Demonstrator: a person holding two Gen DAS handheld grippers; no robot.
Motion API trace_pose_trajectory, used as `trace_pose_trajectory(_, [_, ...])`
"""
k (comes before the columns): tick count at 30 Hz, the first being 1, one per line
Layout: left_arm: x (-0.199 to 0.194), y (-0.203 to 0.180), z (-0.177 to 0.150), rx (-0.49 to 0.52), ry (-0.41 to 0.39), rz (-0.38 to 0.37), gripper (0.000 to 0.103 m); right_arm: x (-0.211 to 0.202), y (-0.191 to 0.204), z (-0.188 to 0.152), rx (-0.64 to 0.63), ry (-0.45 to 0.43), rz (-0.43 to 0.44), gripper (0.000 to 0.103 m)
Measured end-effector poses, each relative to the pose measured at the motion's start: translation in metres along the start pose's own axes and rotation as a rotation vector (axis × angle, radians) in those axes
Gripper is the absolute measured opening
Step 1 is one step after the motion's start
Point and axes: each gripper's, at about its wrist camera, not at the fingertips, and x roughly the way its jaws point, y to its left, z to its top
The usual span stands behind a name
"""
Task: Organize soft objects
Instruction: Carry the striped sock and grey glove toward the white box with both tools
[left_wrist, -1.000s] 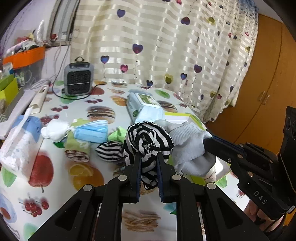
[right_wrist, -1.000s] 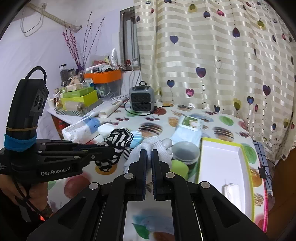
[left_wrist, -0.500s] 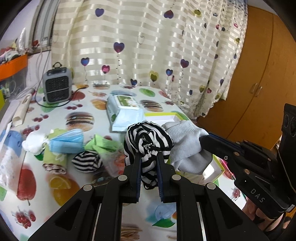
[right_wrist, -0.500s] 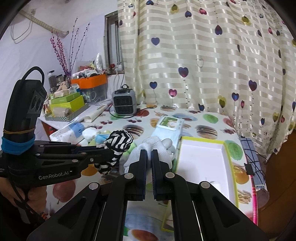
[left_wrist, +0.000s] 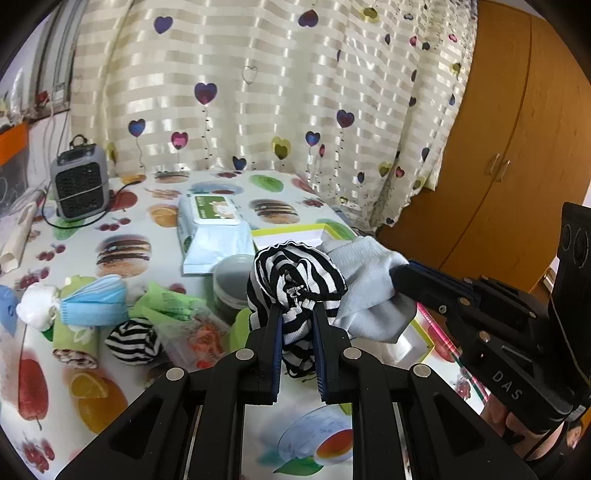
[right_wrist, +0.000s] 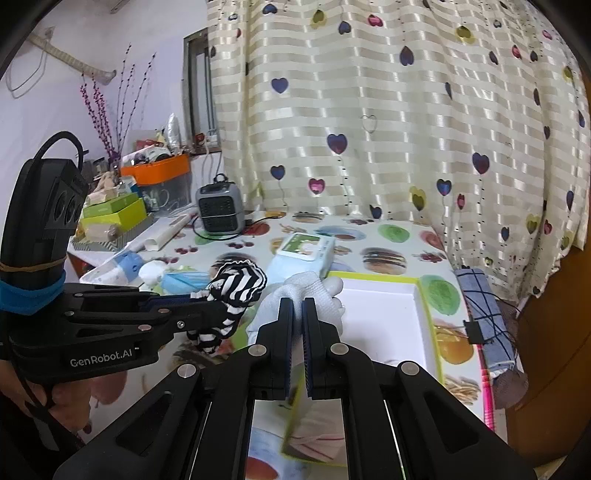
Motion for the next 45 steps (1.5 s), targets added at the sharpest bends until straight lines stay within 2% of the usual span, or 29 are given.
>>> trace_pose_trajectory(6, [0.014,-0.008,0.005,0.013,0.014,-0.019,0.014,0.001,-0.029,0.0,0.052,-0.001,-0.048,0.005])
trace_pose_trajectory(14, [0.038,-0.021,0.008,0.035,0.047,-0.044,0.014,0.009,-0.05,-0.006,0.087,0.014,-0.08,0.005])
trace_pose_trajectory(27, [0.09,-0.033,0.003,0.051,0.134,-0.055,0.014,0.049,-0.083,-0.021,0.143,0.082,-0.102,0.005])
trace_pose_trajectory(39, [0.126,-0.039,-0.003,0.066,0.201,-0.062,0.014,0.077,-0.101,-0.036,0.172,0.153,-0.113,0.005])
trace_pose_trajectory(45, [0.127,-0.046,-0.004,0.098,0.194,-0.036,0.016,0.081,-0.105,-0.038,0.176,0.17,-0.124,0.006])
